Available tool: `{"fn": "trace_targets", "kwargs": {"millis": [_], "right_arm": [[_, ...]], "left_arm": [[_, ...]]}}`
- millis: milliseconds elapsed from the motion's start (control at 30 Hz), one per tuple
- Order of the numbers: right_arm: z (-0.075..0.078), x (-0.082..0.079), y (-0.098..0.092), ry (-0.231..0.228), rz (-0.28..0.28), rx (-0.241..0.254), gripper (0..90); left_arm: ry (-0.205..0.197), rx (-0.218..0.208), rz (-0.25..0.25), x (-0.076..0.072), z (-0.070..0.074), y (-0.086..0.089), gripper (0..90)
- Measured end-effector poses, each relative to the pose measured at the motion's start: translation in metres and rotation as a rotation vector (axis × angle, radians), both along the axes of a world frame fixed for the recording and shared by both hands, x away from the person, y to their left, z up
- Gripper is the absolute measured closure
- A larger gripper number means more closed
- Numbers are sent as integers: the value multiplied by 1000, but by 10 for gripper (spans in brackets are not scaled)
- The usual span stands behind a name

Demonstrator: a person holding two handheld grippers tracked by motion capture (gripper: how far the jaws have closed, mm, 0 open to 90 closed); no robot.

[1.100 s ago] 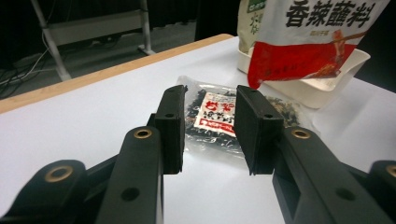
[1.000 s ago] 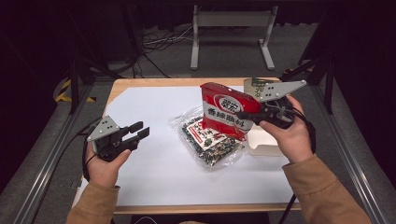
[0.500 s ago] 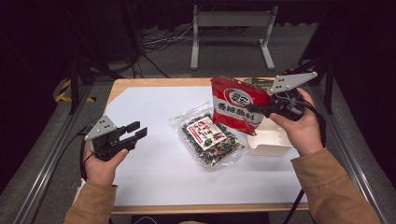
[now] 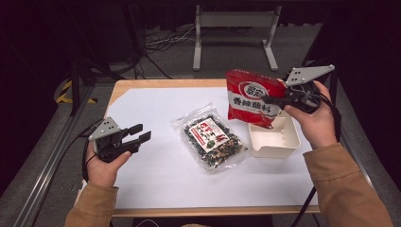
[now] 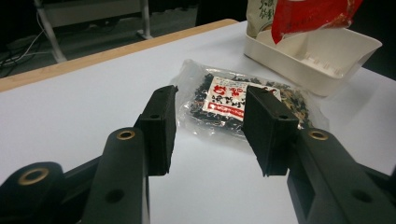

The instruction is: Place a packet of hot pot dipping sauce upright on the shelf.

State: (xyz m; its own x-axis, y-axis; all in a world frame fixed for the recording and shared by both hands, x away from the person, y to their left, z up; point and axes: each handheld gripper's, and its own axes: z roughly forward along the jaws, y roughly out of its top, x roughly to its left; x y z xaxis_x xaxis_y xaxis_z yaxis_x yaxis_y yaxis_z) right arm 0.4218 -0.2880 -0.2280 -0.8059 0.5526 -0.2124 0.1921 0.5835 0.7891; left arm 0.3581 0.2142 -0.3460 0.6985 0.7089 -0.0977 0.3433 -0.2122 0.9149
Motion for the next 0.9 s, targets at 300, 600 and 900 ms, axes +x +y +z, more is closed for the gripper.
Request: {"fn": "trace_targets", "kwargs": {"millis": [300,600,900], "right_arm": [[0,12,-20,-53,-18,2,891],[2,24,-32,-78,-33,-6,891],[-4,37,-46,-108,-27,1,891]], "left_arm": [[14,6,-8,1,-1,-1,545],[20,-1,3,-1,-3,1,544],[22,4,16,-4,-5,5,542]]}}
